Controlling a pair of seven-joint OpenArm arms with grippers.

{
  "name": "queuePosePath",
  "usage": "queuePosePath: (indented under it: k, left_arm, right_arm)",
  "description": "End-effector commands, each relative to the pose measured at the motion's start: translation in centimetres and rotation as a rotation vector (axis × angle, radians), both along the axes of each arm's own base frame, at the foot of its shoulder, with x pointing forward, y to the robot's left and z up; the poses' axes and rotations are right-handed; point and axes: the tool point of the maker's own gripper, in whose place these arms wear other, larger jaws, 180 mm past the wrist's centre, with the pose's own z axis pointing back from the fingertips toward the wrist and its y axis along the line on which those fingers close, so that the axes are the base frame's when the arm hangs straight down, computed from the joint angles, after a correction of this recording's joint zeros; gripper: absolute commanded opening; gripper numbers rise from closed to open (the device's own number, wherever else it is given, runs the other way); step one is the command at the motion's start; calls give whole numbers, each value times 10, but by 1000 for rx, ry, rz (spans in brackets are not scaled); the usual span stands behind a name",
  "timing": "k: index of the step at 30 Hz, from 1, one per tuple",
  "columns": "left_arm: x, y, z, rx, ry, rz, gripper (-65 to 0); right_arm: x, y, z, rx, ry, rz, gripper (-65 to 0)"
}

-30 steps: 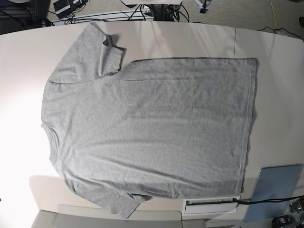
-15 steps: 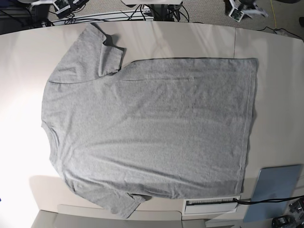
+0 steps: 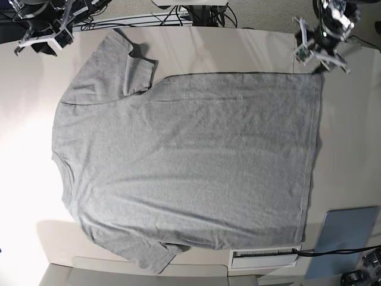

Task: Fold the T-shirt properly
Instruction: 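Move both grippers from rest toward the two corners of the grey T-shirt, then lower both grippers and pinch the shirt edge at each corner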

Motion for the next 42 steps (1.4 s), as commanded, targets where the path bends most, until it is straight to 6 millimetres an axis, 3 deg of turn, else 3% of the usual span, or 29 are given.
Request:
queuePosePath:
  k: [1, 9, 16, 22, 24, 29, 35, 42]
  left_arm:
    - [5, 1, 4, -4, -10, -22, -334]
    - [25, 24, -20, 29, 44, -80, -334]
    - [31, 33, -49, 82, 107, -99, -334]
    - [31, 40, -54, 85, 126, -115, -338]
    - [27, 40, -56, 103, 150, -145, -390]
    - [26, 39, -57, 106, 155, -155, -639]
    - [27, 36, -56, 93, 142, -159, -650]
    - [32, 23, -51, 37, 99, -192, -650]
  right_arm:
    - [5, -1, 6, -16, -19, 8, -355]
    - [19, -1, 11, -17, -66, 6, -356]
    - [38, -2, 19, -20, -127, 4, -356]
    - [55, -4, 26, -28, -177, 4, -356]
    - [54, 0, 24, -38, -148, 56, -356]
    - [51, 11, 19, -90, -55, 271, -356]
    - [56, 14, 20, -170, -49, 438, -356]
    - [56, 1, -20, -246, 59, 516, -357]
